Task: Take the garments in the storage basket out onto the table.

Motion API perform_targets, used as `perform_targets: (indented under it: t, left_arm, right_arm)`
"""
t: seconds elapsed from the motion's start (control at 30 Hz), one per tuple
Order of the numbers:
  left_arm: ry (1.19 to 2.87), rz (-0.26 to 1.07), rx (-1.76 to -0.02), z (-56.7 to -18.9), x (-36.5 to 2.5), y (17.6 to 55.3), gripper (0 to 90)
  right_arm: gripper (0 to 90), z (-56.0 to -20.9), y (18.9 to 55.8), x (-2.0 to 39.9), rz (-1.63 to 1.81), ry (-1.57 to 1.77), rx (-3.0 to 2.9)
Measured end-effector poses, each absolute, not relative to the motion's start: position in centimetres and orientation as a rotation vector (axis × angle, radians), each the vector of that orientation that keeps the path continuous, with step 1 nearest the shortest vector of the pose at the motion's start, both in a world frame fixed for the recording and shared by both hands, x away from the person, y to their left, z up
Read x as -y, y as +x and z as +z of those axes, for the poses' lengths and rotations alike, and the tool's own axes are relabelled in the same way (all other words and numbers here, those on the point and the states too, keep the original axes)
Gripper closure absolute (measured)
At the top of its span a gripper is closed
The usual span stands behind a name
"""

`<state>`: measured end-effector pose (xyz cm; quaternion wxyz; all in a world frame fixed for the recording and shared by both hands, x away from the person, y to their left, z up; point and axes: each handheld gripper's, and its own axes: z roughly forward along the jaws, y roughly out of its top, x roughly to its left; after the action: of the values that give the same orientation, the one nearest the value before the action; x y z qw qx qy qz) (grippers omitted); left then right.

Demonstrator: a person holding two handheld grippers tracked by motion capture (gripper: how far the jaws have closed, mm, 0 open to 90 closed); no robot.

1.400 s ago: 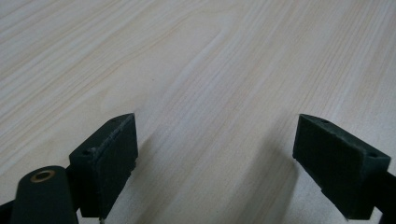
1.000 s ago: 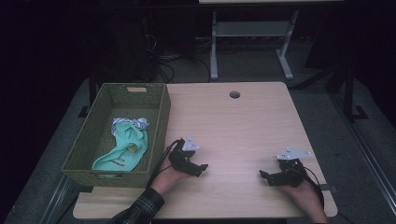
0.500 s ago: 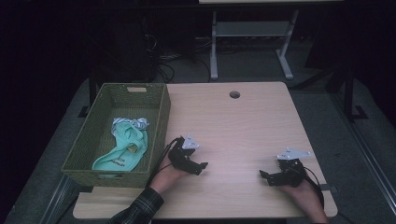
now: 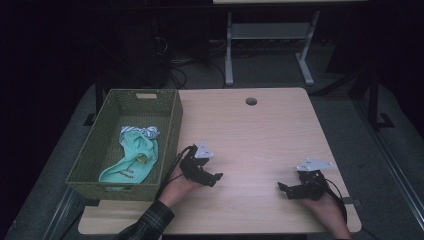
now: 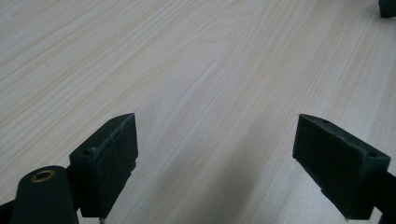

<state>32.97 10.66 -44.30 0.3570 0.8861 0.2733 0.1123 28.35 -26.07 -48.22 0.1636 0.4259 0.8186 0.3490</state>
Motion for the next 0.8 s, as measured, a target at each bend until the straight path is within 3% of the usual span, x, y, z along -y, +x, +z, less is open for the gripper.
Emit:
perform_targets:
  t: [0.8]
  left_arm:
    - [2.284,0.324,-0.704,-42.0,-10.6,33.0,13.3]
  right_arm:
    - [6.5,-48.2,28.3,26.1,0.994,1.214,-2.332]
